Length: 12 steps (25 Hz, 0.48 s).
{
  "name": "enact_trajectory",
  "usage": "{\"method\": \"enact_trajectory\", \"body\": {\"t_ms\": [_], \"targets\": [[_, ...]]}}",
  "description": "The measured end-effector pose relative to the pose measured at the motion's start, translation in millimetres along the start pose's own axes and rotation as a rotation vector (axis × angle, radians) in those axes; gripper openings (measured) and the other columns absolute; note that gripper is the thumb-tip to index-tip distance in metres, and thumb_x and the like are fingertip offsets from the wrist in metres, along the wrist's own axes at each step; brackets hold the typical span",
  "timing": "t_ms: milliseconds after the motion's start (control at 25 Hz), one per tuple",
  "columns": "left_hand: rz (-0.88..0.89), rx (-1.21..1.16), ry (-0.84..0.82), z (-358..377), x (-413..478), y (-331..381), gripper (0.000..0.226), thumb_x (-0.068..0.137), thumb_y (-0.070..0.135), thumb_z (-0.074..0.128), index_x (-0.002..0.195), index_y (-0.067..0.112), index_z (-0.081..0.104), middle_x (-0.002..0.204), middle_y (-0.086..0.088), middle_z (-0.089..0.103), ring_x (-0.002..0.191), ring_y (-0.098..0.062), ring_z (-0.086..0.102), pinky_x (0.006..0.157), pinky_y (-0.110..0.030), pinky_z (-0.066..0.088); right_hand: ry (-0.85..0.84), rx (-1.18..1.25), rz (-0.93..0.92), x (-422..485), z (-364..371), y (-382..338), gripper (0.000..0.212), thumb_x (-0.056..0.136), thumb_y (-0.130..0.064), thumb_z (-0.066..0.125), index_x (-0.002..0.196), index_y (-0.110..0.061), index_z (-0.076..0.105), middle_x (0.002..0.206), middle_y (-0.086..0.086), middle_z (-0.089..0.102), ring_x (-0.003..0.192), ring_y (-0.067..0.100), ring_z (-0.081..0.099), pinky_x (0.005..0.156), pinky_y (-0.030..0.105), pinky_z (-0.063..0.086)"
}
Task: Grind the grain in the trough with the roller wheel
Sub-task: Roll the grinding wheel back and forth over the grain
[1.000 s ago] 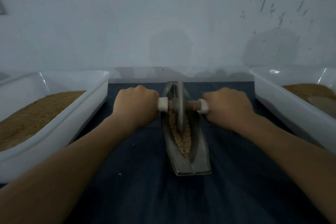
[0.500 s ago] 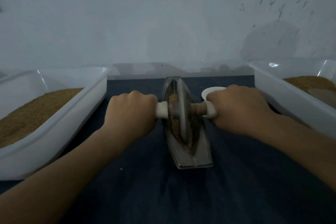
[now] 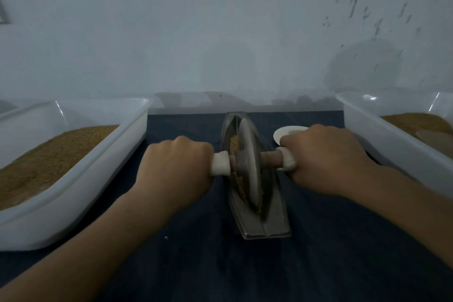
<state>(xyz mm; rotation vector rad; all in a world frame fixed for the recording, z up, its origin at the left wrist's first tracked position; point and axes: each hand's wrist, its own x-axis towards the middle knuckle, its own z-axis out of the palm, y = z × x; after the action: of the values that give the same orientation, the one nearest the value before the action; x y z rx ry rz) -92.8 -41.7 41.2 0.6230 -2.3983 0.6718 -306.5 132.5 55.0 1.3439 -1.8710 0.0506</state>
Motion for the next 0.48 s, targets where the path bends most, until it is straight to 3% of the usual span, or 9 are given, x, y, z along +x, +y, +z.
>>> {"method": "enact_trajectory", "body": {"t_ms": [120,200,280,360,400,480], "targets": [[-0.107,0.008,-0.144,21.1,28.4,4.9,0.031,0.08,0.037,0.066,0.065,0.029,0.04,0.058,0.008,0.034,0.046,-0.013,0.028,0.047,-0.025,0.022,-0.189,0.083,0.063,22.5,22.0,-2.3,0.029,0.073,-0.045,0.065,0.066,-0.032,0.04,0.057,-0.013,0.038,0.047,0.01,0.036,0.046,0.022,0.019],[-0.182,-0.034,-0.246,24.2,57.8,4.9,0.013,0.089,0.033,0.059,0.081,0.023,0.057,0.071,0.003,0.05,0.061,-0.021,0.047,0.057,-0.032,0.035,-0.25,0.146,0.136,47.8,31.4,-7.0,0.021,0.083,-0.04,0.067,0.078,-0.03,0.049,0.071,-0.007,0.05,0.065,0.021,0.054,0.054,0.029,0.032],[-0.17,-0.019,-0.305,19.6,71.5,6.3,0.009,0.091,0.029,0.059,0.091,0.021,0.063,0.079,-0.001,0.055,0.068,-0.024,0.053,0.06,-0.034,0.038,-0.336,0.198,0.189,55.5,34.7,-6.3,0.017,0.086,-0.037,0.065,0.081,-0.029,0.051,0.08,-0.004,0.058,0.079,0.025,0.062,0.061,0.032,0.039],[-0.094,0.037,-0.255,9.9,60.1,8.6,0.009,0.088,0.03,0.062,0.082,0.024,0.058,0.07,0.003,0.046,0.058,-0.02,0.044,0.054,-0.031,0.034,-0.371,0.257,0.187,36.0,31.1,-0.9,0.018,0.085,-0.039,0.062,0.077,-0.028,0.049,0.077,-0.008,0.058,0.073,0.02,0.061,0.055,0.028,0.035],[-0.044,0.047,-0.187,5.0,46.2,8.6,0.019,0.083,0.033,0.066,0.073,0.027,0.051,0.063,0.005,0.038,0.05,-0.016,0.034,0.048,-0.028,0.027,-0.295,0.23,0.13,19.1,28.6,1.9,0.02,0.081,-0.043,0.059,0.072,-0.029,0.048,0.068,-0.012,0.051,0.061,0.012,0.053,0.048,0.025,0.028],[0.067,0.041,-0.063,-8.3,17.5,3.7,0.041,0.066,0.039,0.077,0.063,0.031,0.037,0.054,0.01,0.019,0.043,-0.009,0.01,0.045,-0.02,0.01,-0.05,0.125,0.039,-10.6,12.5,4.4,0.025,0.07,-0.052,0.052,0.063,-0.031,0.042,0.055,-0.016,0.024,0.046,-0.001,0.02,0.044,0.017,0.006]]}}
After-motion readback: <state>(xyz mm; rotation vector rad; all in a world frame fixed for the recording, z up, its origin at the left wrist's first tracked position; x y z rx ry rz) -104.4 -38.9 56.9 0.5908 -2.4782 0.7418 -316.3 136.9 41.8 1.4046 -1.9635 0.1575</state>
